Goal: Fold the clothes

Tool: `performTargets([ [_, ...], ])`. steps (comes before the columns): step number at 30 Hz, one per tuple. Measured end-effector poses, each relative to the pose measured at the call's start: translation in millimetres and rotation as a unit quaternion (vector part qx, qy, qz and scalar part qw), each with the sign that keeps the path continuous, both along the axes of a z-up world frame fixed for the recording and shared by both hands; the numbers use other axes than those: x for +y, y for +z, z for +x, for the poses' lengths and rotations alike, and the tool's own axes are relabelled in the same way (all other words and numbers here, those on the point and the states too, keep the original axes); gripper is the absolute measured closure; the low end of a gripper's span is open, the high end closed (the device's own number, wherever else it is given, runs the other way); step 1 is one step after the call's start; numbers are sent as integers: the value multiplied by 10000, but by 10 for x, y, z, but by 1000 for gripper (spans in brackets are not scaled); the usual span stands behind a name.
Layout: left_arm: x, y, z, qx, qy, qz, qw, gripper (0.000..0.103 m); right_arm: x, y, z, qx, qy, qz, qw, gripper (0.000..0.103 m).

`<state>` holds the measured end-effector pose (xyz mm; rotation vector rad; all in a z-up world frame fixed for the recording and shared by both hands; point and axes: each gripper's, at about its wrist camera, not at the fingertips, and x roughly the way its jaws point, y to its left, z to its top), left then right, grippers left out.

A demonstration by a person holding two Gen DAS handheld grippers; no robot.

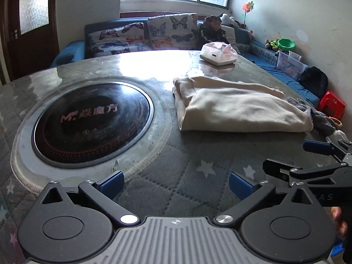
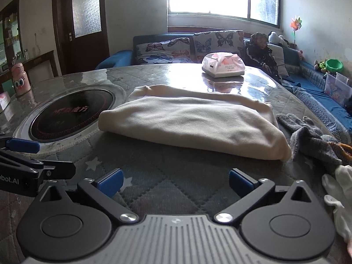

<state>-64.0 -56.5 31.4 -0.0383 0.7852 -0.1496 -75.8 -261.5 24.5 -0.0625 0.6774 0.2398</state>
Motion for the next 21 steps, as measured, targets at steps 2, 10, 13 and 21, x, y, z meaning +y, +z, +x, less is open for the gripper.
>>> performTargets([
  [2,3,-5,-38,5,24,-19,10000,0,-6,-6,-34,11,-25,0,10000,0],
  [10,12,-38,-195,-16,160,-2,9999,0,-19,-32,-176,20,-87,51,9999,0],
  [13,1,-46,-261,-27,162,14,9999,0,-11,-44,-230,9,-87,58,9999,0],
  [21,-62,-46,-383,-97,154,56,9998,0,-2,-62,-356,-32,-93,17,9999,0],
])
